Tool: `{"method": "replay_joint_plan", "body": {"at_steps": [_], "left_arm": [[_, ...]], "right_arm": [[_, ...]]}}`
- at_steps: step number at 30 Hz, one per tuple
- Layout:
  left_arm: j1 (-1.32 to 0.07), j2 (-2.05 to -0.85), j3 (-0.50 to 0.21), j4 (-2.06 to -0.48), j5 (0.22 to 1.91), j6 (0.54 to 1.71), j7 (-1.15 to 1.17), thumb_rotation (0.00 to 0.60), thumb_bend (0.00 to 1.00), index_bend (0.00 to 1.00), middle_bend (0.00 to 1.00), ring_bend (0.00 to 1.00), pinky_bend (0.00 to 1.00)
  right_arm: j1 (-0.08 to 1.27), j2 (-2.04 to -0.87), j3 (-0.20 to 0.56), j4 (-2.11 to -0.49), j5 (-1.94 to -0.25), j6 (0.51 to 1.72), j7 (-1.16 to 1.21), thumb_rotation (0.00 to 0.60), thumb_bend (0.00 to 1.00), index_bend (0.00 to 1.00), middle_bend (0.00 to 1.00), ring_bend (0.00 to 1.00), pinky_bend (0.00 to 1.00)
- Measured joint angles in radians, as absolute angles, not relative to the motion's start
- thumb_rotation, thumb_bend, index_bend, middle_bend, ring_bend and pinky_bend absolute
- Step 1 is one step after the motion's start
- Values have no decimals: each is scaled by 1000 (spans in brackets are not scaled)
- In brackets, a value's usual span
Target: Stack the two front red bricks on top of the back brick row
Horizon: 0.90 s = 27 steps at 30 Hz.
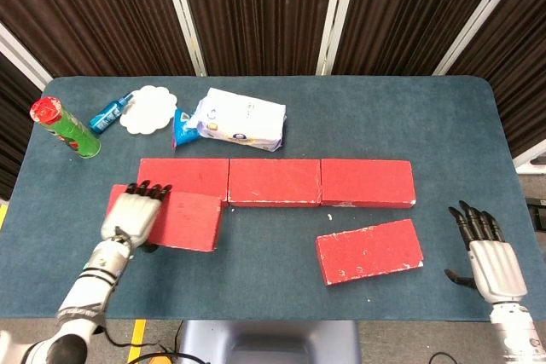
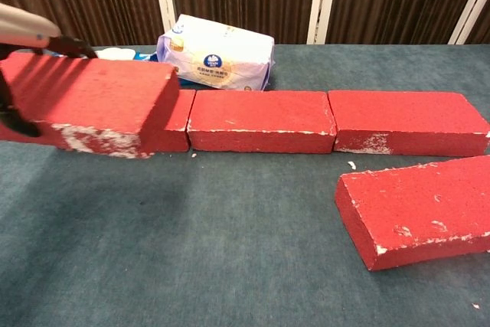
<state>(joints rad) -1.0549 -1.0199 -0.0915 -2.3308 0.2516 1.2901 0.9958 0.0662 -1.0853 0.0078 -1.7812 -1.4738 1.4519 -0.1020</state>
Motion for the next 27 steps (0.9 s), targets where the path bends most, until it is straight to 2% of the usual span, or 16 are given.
{"method": "replay_joint_plan", "body": {"at_steps": [11,19,27], "left_arm": [[-1276,-1173,-249,-2243,-93,1322,1103,600,238,0,122,6,155],[-1447,-1290,-387,-2011,-375,1341,1207,600,239,0,121,7,152],[-1496,-1352,-453,-1800,-513,1304,1292,600,238,0,121,6,148]], "right_arm": [[60,-1080,25,-1768,-1452,1447,-81,600,0,146,54,0,0],[73,-1087,28,-1769,-1432,1412,-104,600,0,146,54,0,0],[82,-1096,30,-1769,-1414,1389,-128,600,0,146,54,0,0]]}}
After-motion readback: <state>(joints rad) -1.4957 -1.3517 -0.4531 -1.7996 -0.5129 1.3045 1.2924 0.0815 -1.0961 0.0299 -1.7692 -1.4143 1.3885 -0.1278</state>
